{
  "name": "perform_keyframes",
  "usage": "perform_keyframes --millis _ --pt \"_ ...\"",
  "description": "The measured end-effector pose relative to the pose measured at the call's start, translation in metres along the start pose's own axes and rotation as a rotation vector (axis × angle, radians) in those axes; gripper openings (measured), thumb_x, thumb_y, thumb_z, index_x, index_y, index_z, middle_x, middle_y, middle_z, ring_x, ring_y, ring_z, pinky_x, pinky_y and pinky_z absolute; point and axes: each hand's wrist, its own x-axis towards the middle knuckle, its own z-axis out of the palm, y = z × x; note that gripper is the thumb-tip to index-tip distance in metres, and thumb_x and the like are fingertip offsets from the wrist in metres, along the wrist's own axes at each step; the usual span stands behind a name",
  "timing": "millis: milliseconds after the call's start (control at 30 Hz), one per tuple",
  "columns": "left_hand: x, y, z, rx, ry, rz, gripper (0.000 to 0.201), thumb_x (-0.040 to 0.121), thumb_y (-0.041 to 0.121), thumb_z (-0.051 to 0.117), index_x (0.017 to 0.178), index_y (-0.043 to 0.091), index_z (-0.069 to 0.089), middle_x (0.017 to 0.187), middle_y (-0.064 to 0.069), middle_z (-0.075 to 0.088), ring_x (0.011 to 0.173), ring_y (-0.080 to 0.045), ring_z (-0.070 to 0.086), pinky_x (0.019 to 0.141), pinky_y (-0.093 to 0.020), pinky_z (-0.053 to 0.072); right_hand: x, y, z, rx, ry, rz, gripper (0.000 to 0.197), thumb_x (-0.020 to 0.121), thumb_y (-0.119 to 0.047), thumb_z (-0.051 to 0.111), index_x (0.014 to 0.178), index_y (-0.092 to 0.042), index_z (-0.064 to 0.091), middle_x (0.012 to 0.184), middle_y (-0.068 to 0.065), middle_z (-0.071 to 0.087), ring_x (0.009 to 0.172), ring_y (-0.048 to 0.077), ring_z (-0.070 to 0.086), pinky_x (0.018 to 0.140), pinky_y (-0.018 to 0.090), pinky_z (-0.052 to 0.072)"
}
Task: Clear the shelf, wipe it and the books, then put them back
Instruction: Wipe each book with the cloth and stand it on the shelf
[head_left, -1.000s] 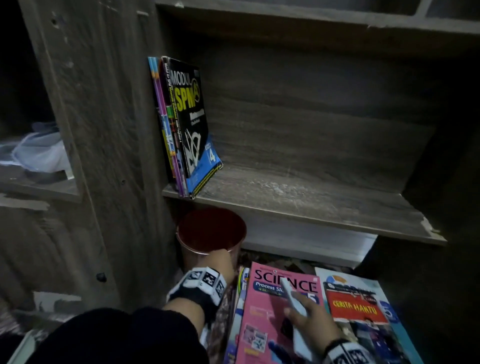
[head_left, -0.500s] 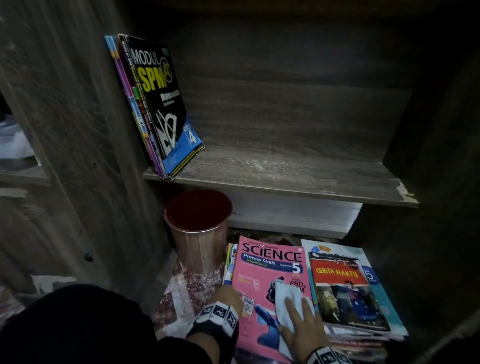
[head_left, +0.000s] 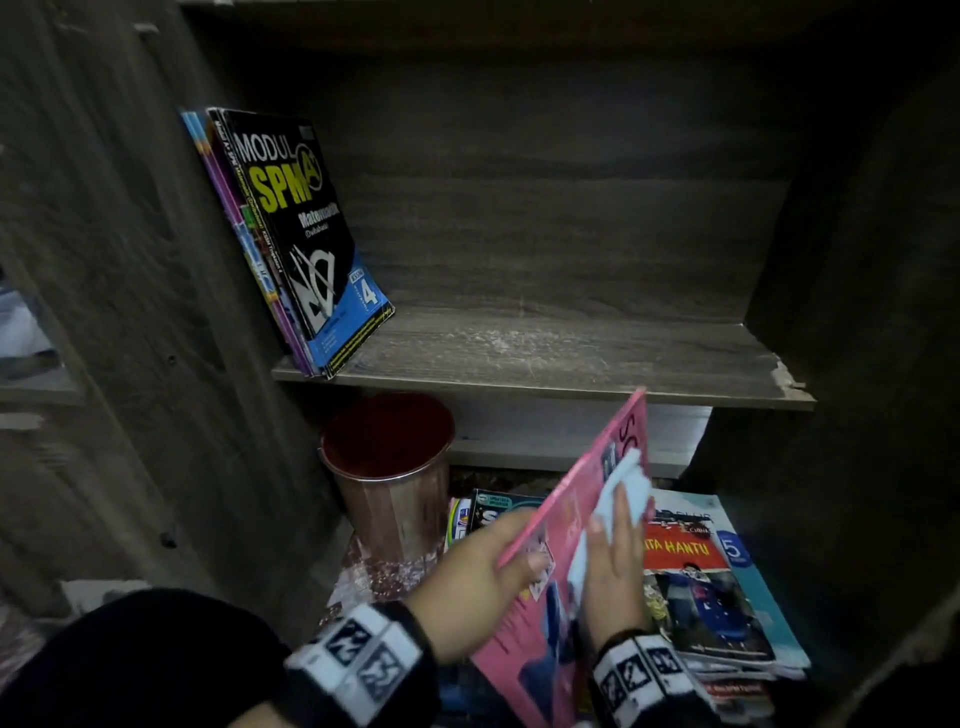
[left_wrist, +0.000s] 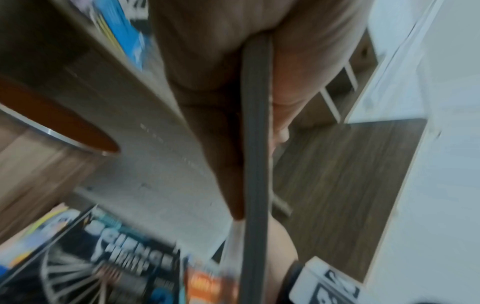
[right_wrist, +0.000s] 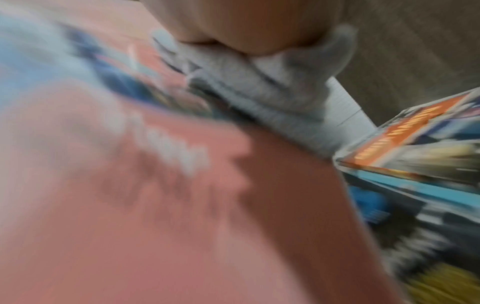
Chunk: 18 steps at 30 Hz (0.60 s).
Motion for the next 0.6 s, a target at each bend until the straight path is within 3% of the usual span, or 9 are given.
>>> perform_keyframes --millis 67,100,167,200,267,333,400,467,600 --pt "-0.009 0.015 -0.019 -0.121 0.052 0.078 0.028 0.094 0.019 0.058 0.117 0.035 0.059 0.103 0.017 0.069 0.092 0.006 0.061 0.082 -0.013 0.046 0.002 -0.018 -0.004 0.045 0.050 0.028 0.046 0.100 -0.044 0.029 0.144 -0.055 0.017 0.159 -0.009 0.004 0.126 0.016 0.033 0.094 0.041 0.044" --pt "-0.010 0.020 -0.025 -0.181 0.090 0.096 0.026 0.092 0.024 0.060 0.116 0.036 0.061 0.106 0.014 0.070 0.096 -0.001 0.064 0.085 -0.019 0.049 -0.001 -0.028 -0.001 0.036 0.046 -0.030 0.044 0.101 -0.044 0.030 0.141 -0.057 0.017 0.160 -0.006 0.006 0.134 0.017 0.029 0.104 0.044 0.038" --pt "-0.007 0.026 -0.035 -0.272 0.170 0.125 0.031 0.089 0.031 0.060 0.120 0.033 0.062 0.111 0.004 0.071 0.101 -0.016 0.066 0.089 -0.032 0.052 -0.014 -0.051 0.013 -0.011 -0.021 -0.218 0.041 0.098 -0.053 0.026 0.135 -0.065 0.014 0.159 -0.013 0.002 0.146 0.011 0.007 0.119 0.041 0.015" --pt "-0.003 0.028 -0.039 -0.309 0.198 0.144 0.032 0.090 0.031 0.059 0.122 0.029 0.061 0.112 0.001 0.070 0.102 -0.019 0.066 0.090 -0.033 0.053 -0.021 -0.062 0.020 -0.055 -0.067 -0.318 0.041 0.095 -0.061 0.020 0.135 -0.069 0.012 0.157 -0.021 -0.006 0.145 0.003 -0.005 0.118 0.035 0.005" --pt "0.003 0.035 -0.044 -0.331 0.228 0.179 0.035 0.091 0.028 0.059 0.125 0.024 0.057 0.116 0.003 0.069 0.108 -0.014 0.065 0.093 -0.027 0.051 -0.025 -0.086 0.024 -0.148 -0.132 -0.481 0.046 0.087 -0.069 0.011 0.131 -0.074 0.002 0.150 -0.032 -0.012 0.139 -0.011 -0.016 0.114 0.020 -0.004" --pt "0.006 0.038 -0.044 -0.346 0.215 0.187 0.040 0.090 0.027 0.058 0.130 0.022 0.055 0.121 0.005 0.067 0.115 -0.010 0.061 0.098 -0.024 0.047 -0.014 -0.113 0.014 -0.268 -0.149 -0.619 0.047 0.088 -0.067 0.010 0.132 -0.072 -0.004 0.150 -0.030 -0.010 0.139 -0.011 -0.015 0.110 0.013 -0.007" --pt "0.006 0.036 -0.039 -0.391 0.147 0.170 0.039 0.090 0.031 0.063 0.128 0.025 0.058 0.120 -0.007 0.067 0.112 -0.017 0.062 0.100 -0.037 0.046 0.008 -0.130 -0.005 -0.379 -0.117 -0.717 0.046 0.091 -0.064 0.010 0.134 -0.070 -0.003 0.151 -0.027 -0.011 0.140 -0.008 -0.015 0.111 0.017 -0.006" --pt "0.005 0.036 -0.033 -0.478 0.045 0.132 0.038 0.086 0.029 0.062 0.124 0.028 0.062 0.114 -0.021 0.067 0.097 -0.026 0.065 0.090 -0.046 0.051 0.035 -0.136 -0.028 -0.404 -0.053 -0.716 0.043 0.092 -0.063 0.012 0.133 -0.070 0.001 0.154 -0.023 -0.006 0.142 -0.005 -0.011 0.116 0.027 0.000" --pt "0.009 0.042 -0.029 -0.573 0.041 0.179 0.042 0.085 0.020 0.058 0.127 0.022 0.059 0.113 -0.015 0.069 0.091 -0.025 0.067 0.078 -0.034 0.057 0.067 -0.116 -0.059 -0.343 0.116 -0.451 0.046 0.097 -0.055 0.026 0.141 -0.059 0.011 0.161 0.000 0.010 0.147 0.018 0.008 0.118 0.043 0.015"
